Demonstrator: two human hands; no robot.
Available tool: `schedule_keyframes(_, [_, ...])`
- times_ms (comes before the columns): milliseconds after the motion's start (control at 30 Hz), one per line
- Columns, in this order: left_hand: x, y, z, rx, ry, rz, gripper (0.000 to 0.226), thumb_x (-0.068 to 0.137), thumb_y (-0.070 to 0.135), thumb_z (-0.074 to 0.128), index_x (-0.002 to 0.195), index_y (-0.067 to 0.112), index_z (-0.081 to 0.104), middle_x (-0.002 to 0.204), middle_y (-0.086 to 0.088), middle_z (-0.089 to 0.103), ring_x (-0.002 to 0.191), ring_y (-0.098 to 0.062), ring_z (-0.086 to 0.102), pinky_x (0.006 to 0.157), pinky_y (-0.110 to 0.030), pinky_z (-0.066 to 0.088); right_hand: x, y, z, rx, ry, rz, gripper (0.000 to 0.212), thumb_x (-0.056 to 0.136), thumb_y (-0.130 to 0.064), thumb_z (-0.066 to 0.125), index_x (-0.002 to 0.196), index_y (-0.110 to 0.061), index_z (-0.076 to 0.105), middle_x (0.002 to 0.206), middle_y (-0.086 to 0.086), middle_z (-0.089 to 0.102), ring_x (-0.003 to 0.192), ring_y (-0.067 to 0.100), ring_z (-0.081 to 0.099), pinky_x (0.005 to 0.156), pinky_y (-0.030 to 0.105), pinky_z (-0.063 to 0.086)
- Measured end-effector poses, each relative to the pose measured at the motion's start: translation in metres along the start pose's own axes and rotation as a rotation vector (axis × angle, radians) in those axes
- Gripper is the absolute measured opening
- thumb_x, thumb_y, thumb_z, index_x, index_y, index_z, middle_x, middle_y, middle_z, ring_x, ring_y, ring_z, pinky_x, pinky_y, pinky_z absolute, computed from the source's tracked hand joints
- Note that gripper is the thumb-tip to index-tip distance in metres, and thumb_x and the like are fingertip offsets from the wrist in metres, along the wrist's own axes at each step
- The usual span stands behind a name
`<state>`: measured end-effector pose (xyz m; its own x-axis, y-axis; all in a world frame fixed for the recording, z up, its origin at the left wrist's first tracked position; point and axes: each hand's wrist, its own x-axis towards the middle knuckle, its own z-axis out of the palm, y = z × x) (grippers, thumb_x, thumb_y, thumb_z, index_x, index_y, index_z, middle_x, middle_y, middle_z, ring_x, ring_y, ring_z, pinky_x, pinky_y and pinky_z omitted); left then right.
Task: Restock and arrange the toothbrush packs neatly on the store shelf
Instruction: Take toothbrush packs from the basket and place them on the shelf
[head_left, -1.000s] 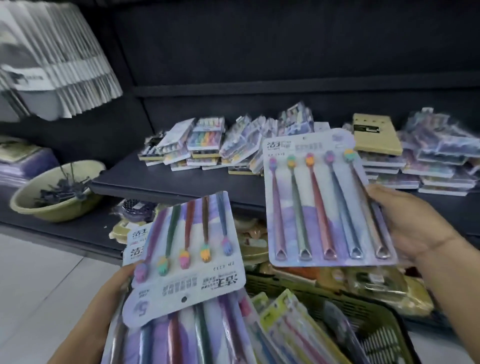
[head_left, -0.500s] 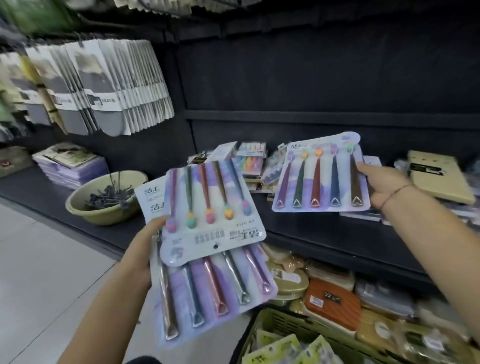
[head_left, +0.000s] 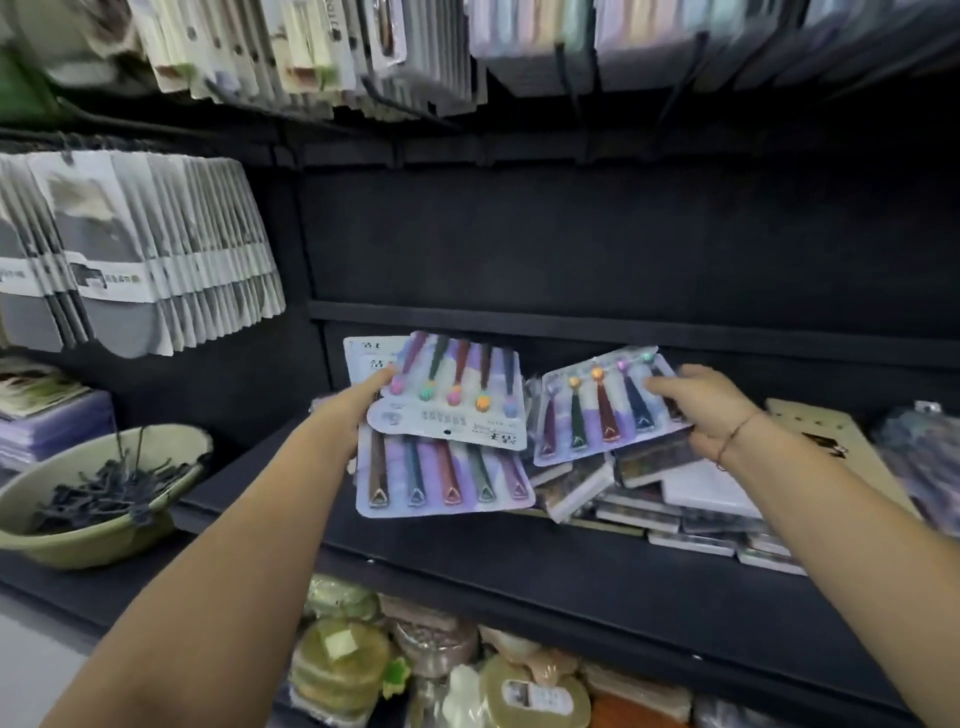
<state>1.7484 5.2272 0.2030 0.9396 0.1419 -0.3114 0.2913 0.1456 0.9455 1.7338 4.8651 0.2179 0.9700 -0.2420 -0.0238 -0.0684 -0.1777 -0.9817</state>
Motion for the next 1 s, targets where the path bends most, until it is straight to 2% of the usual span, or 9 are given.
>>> schedule_keyframes(100, [0.016, 0.000, 0.005, 0.291, 0.155, 0.029, 0.073, 0.076, 0.064, 0.071, 0.111, 0.001, 0.067, 0.097, -0.013, 0.072, 0.079, -0.028, 0.068, 0.071, -0.034, 0.053, -0.002, 0.009, 0.003, -0.237, 0.066, -0.165, 0.058, 0.088, -0.015, 0.069, 0.139, 0.001, 0.046, 0.144, 0.013, 0.046, 0.128, 0.031, 0.048, 0.103, 0.035, 0.039])
schedule_keyframes(200, [0.030, -0.002, 0.001, 0.496, 0.209, 0.021, 0.114, 0.059, 0.091, 0.057, 0.131, 0.003, 0.053, 0.130, -0.012, 0.058, 0.111, -0.033, 0.059, 0.099, -0.040, 0.046, -0.002, 0.020, 0.004, -0.583, 0.173, -0.334, 0.048, 0.088, -0.014, 0.066, 0.134, -0.003, 0.054, 0.145, 0.017, 0.043, 0.132, 0.033, 0.043, 0.110, 0.036, 0.034])
schedule_keyframes(300, [0.088, -0.014, -0.024, 0.553, 0.153, 0.035, 0.149, 0.024, 0.108, 0.041, 0.141, 0.016, 0.049, 0.139, -0.012, 0.055, 0.121, -0.034, 0.057, 0.106, -0.048, 0.043, -0.012, 0.031, 0.007, -0.734, 0.259, -0.359, 0.040, 0.088, -0.020, 0.064, 0.125, -0.007, 0.063, 0.136, 0.018, 0.053, 0.123, 0.038, 0.049, 0.105, 0.044, 0.039])
schedule_keyframes(467, [0.047, -0.017, -0.037, 0.363, 0.033, 0.079, 0.123, 0.041, 0.105, 0.045, 0.145, 0.040, 0.040, 0.148, 0.007, 0.047, 0.131, -0.026, 0.049, 0.110, -0.051, 0.037, -0.051, 0.045, 0.012, -0.653, 0.359, -0.478, 0.040, 0.089, -0.025, 0.063, 0.125, -0.008, 0.061, 0.136, 0.018, 0.053, 0.126, 0.038, 0.046, 0.108, 0.051, 0.035])
schedule_keyframes(567, [-0.035, -0.023, -0.024, 0.320, 0.009, 0.225, 0.068, 0.080, 0.085, 0.040, 0.126, 0.037, 0.057, 0.124, 0.012, 0.065, 0.115, -0.010, 0.060, 0.099, -0.034, 0.044, -0.100, 0.058, 0.012, -0.548, 0.344, -0.580, 0.044, 0.091, -0.020, 0.063, 0.132, -0.007, 0.055, 0.145, 0.014, 0.042, 0.136, 0.031, 0.036, 0.113, 0.043, 0.029])
schedule_keyframes(700, [-0.107, -0.076, -0.016, 0.119, 0.335, 0.388, 0.039, 0.100, 0.053, 0.041, 0.125, 0.028, 0.058, 0.122, 0.010, 0.058, 0.111, -0.010, 0.054, 0.095, -0.031, 0.039, -0.189, 0.106, 0.006, -0.397, 0.185, -0.589, 0.031, 0.093, -0.021, 0.059, 0.124, -0.026, 0.055, 0.137, -0.011, 0.040, 0.131, 0.003, 0.034, 0.106, 0.022, 0.026])
schedule_keyframes(833, [-0.162, -0.187, 0.003, -0.115, 0.580, 0.183, 0.012, 0.098, 0.024, 0.050, 0.106, 0.016, 0.055, 0.095, 0.002, 0.057, 0.083, -0.012, 0.052, 0.079, -0.029, 0.040, -0.255, 0.214, -0.017, -0.468, -0.005, -0.368, 0.013, 0.092, -0.027, 0.058, 0.104, -0.023, 0.060, 0.112, -0.003, 0.058, 0.105, 0.007, 0.054, 0.090, 0.000, 0.032])
schedule_keyframes(933, [-0.204, -0.278, 0.038, -0.031, 0.455, -0.141, 0.009, 0.097, 0.020, 0.050, 0.099, 0.012, 0.053, 0.087, -0.003, 0.053, 0.076, -0.019, 0.048, 0.074, -0.031, 0.039, -0.293, 0.295, -0.045, -0.381, -0.099, 0.093, 0.013, 0.090, -0.018, 0.068, 0.099, -0.023, 0.060, 0.108, 0.009, 0.064, 0.103, 0.023, 0.061, 0.081, 0.012, 0.042])
schedule_keyframes(1000, [-0.230, -0.337, 0.055, 0.069, 0.372, -0.321, 0.014, 0.098, 0.018, 0.050, 0.095, 0.004, 0.053, 0.088, -0.012, 0.056, 0.072, -0.022, 0.053, 0.067, -0.026, 0.046, -0.311, 0.325, -0.060, -0.324, -0.167, 0.290, 0.029, 0.087, -0.023, 0.071, 0.113, -0.018, 0.060, 0.115, 0.007, 0.062, 0.113, 0.024, 0.058, 0.085, 0.023, 0.042])
